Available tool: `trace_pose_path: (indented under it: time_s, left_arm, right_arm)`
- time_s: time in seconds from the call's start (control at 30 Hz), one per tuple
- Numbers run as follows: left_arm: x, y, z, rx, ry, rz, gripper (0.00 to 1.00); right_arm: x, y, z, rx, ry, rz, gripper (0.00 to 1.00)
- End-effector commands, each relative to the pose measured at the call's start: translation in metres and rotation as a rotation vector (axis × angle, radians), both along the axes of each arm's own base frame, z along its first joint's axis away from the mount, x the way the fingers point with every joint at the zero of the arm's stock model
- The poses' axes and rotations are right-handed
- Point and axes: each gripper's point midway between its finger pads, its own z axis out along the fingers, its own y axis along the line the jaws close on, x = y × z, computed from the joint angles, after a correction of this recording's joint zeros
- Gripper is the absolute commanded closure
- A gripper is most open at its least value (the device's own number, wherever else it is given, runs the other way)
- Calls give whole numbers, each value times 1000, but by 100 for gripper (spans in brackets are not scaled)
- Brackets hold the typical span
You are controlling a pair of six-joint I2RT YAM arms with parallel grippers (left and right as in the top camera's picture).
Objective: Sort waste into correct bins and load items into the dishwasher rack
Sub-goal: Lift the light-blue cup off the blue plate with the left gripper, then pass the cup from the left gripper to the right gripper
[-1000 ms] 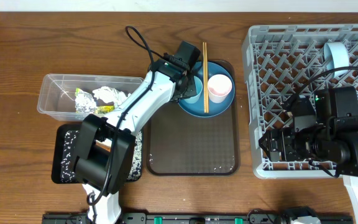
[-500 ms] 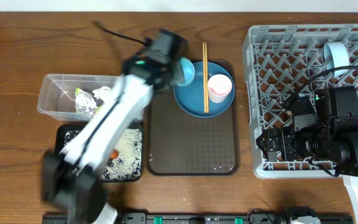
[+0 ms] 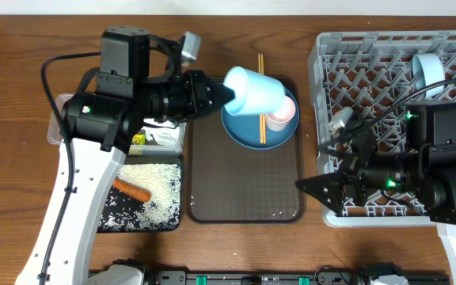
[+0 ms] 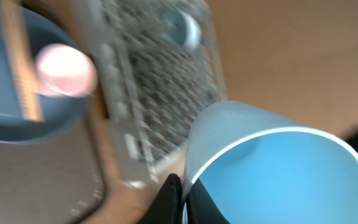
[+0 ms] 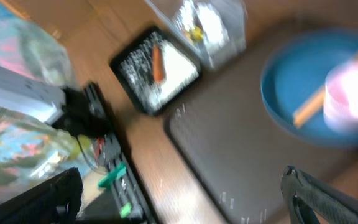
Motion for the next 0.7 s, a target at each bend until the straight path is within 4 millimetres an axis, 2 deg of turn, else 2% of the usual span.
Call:
trace_pose_path:
  time_s: [0.0,0.07,0.13,0.23,0.43,0.67]
  left_arm:
    - [-31,-17,25,-150,7,-189,94]
    - [-40,-22,31,-185,16,-238,94]
    - [-47,-26,34,-203,19,-270,94]
    - [-52,-31,33,-203,20,-292,94]
    - [-70,-47,35,-213,29,-369,94]
    - [-80,-56,35,-211,30,-407,94]
  right_arm:
    - [-5,15,29,142,-87,102,1]
    - [8,14,35,140,-128,68,4]
    - [20,12,37,125,-160,25,1]
    - [24,14,45,144,-204,39,1]
    - [24,17,53,173,-241,65,1]
    - [4,28,79,313,-279,206,1]
